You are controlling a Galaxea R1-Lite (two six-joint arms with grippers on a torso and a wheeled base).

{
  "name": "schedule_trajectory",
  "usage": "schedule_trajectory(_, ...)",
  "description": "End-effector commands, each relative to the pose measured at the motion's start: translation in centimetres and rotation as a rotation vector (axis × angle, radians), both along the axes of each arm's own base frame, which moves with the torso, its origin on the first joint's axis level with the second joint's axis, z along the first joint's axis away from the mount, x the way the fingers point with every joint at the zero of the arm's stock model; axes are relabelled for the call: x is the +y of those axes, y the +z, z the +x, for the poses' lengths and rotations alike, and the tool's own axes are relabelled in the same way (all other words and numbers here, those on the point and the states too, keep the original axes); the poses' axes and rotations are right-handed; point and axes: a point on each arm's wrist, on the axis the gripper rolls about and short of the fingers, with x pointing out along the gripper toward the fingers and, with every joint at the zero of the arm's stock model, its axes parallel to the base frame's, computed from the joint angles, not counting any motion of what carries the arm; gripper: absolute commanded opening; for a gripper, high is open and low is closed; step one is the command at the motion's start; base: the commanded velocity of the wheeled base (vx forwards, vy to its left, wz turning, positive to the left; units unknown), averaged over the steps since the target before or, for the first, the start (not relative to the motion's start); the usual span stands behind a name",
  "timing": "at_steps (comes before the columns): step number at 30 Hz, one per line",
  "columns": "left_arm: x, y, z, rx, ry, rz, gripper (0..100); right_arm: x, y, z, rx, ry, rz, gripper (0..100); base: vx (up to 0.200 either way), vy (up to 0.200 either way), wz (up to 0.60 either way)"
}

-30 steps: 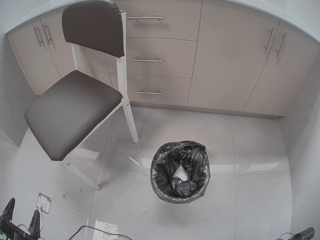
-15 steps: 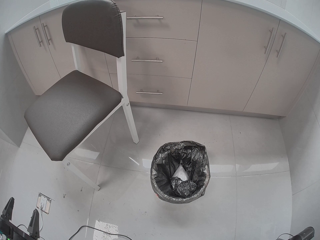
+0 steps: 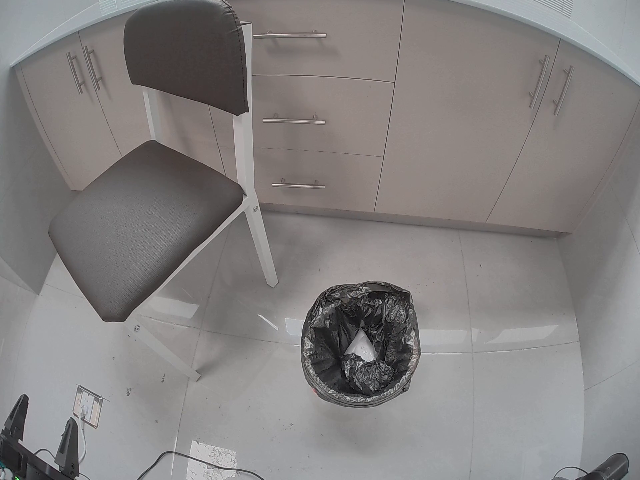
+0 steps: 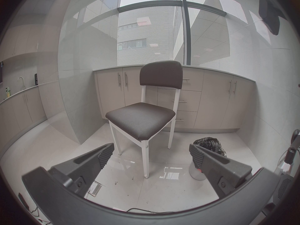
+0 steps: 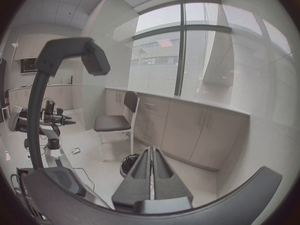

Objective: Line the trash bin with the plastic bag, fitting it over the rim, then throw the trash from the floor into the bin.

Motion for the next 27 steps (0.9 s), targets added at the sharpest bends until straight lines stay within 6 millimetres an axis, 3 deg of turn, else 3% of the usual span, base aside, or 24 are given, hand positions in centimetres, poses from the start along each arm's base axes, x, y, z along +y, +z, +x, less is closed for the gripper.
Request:
schedule_trajectory(1,0.0,-0.5,0.0,0.003,0.0,0.0,100,-0.4,-3.9,2.9,0.07,0.052,-0.022,0,0.0,0.0,0.0)
schedule_trajectory(2,0.0,-0.5,0.0,0.003,0.0,0.0,100,-0.4,-3.9,2.9,0.07,0.052,-0.022,0,0.0,0.0,0.0)
schedule_trajectory(6,0.0,-0.5,0.0,0.003,0.002,0.0,100,-0.4,-7.0,6.5,0.124,0.053,-0.014,0,0.0,0.0,0.0)
schedule_trajectory(12,0.0,-0.5,0.0,0.003,0.0,0.0,100,-0.3,-11.8,11.0,-0.031,0.059,0.024,0,0.0,0.0,0.0)
schedule_trajectory(18,0.0,-0.5,0.0,0.003,0.0,0.0,100,-0.4,-11.8,11.1,0.031,0.035,0.191,0,0.0,0.0,0.0)
schedule_trajectory(24,0.0,-0.5,0.0,0.003,0.002,0.0,100,-1.0,-13.2,11.4,0.125,-0.219,0.156,0,0.0,0.0,0.0)
schedule_trajectory(27,0.0,-0.5,0.0,0.003,0.002,0.0,100,-1.0,-13.2,11.4,0.128,-0.25,0.181,0,0.0,0.0,0.0)
